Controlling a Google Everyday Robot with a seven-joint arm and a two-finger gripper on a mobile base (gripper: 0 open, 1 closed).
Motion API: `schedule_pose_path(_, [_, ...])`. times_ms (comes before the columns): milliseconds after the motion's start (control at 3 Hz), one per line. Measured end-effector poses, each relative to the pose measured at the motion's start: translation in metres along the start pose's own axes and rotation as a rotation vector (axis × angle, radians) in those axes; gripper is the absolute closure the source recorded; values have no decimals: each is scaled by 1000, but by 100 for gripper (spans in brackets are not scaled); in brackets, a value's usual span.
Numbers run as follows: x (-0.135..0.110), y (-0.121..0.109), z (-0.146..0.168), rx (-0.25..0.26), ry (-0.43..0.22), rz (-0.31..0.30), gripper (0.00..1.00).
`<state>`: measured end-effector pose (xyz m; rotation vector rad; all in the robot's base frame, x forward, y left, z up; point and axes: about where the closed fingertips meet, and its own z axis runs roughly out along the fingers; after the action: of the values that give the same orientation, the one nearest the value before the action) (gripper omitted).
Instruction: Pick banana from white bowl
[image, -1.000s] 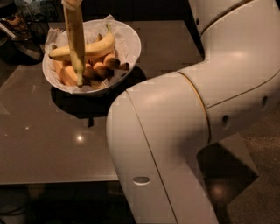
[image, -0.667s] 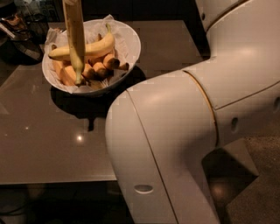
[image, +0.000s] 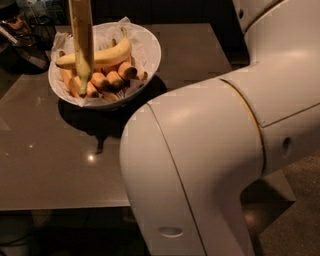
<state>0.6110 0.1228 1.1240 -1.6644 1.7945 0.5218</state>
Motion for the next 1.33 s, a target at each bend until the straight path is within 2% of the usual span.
schedule_pose_path(333, [4, 3, 1, -16, -8, 34, 100])
schedule_pose_path(667, [15, 11, -1, -35, -31, 108, 100])
schedule_pose_path(1000, [33, 21, -5, 2, -9, 146, 100])
schedule_pose_path(1333, [54, 25, 3, -4, 27, 172, 100])
